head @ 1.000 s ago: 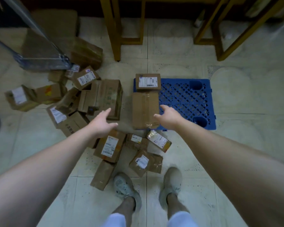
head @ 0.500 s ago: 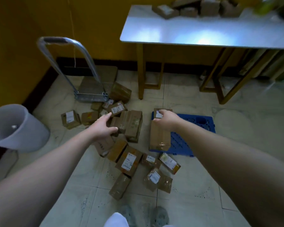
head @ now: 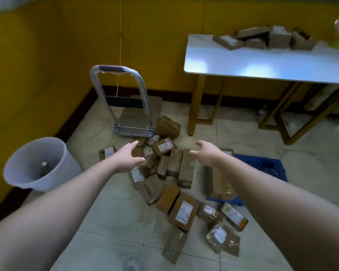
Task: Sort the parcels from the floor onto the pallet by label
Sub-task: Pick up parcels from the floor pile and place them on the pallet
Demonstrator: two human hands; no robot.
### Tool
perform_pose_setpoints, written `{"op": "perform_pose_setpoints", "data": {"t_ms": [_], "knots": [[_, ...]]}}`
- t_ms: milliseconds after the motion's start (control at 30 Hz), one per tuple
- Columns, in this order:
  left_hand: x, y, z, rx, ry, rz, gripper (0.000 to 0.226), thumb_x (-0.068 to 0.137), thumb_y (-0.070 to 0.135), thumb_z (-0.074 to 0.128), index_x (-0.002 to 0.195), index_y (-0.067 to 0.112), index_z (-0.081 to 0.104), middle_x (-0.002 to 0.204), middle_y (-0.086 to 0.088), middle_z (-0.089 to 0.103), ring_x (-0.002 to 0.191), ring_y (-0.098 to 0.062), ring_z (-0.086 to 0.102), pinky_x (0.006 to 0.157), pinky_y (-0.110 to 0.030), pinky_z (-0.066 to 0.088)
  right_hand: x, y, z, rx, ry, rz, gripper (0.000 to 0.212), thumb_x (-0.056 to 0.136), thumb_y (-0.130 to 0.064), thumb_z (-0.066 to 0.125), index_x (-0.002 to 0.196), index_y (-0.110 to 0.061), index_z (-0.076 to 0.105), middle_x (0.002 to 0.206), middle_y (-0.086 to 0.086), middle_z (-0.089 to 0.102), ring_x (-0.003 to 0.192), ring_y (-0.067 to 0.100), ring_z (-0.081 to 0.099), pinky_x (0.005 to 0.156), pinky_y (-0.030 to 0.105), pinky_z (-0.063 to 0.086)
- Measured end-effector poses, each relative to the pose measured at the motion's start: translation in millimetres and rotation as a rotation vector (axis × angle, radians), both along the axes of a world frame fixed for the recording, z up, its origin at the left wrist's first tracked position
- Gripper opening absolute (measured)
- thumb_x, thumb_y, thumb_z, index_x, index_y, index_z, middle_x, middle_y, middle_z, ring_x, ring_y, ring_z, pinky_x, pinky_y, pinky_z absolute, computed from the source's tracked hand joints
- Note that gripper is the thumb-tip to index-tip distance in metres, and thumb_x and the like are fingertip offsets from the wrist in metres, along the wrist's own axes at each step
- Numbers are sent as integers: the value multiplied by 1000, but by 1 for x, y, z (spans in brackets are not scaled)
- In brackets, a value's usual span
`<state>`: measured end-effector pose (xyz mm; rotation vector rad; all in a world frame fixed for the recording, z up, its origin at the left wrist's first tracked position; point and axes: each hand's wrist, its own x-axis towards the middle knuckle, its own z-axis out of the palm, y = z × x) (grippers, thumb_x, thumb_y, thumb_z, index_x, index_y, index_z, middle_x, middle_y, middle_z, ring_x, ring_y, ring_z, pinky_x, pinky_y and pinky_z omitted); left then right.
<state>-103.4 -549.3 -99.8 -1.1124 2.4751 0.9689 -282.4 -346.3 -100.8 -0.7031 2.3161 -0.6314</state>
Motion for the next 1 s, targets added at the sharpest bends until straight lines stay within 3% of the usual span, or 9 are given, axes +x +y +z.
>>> {"op": "perform_pose_setpoints", "data": {"t_ms": [233,433,567,667,767,900,1000], "knots": [[9,-57,-34,123,-75,-41,78,88,36,62,151,25,17,156,-7,23,140,-24,27,112,-40,28,48,-43,-44,86,-183,-61,66,95,-34,55,151,-16,25,152,10,34,136,26,38,107,38,39],[-27,-44,-79,213,-142,-70,76,88,37,62,150,29,19,154,-6,27,135,-26,36,104,-38,38,19,-17,-96,174,-265,-175,68,93,-37,57,150,-18,25,151,9,37,133,25,41,98,33,41],[-57,-24,-125,235,-182,-106,74,89,37,61,150,29,19,156,-4,23,139,-24,29,106,-37,34,-5,-4,-143,190,-290,-222,65,94,-36,56,149,-18,27,149,8,39,129,23,46,89,28,42],[-81,-6,-175,254,-217,-130,73,89,37,60,149,29,20,155,-6,26,138,-25,32,107,-39,34,-12,8,-192,212,-331,-295,64,93,-37,56,148,-21,29,148,6,41,111,16,57,78,24,48],[-99,13,-236,312,-258,-170,72,89,36,60,149,28,21,153,-6,29,136,-24,34,105,-36,35,-12,22,-254,266,-376,-352,63,92,-39,57,147,-20,32,143,7,47,120,22,52,94,36,48],[-121,29,-337,378,-332,-244,74,88,34,62,149,25,20,151,-8,34,133,-24,40,106,-36,37,-10,38,-350,300,-434,-432,66,93,-38,57,148,-16,30,143,10,47,121,25,52,98,39,46],[-132,37,-418,381,-375,-253,76,87,36,63,149,20,21,149,-9,38,130,-25,44,97,-30,41,-8,45,-422,289,-473,-507,63,93,-37,57,146,-12,33,136,10,52,110,26,57,82,35,49]]}}
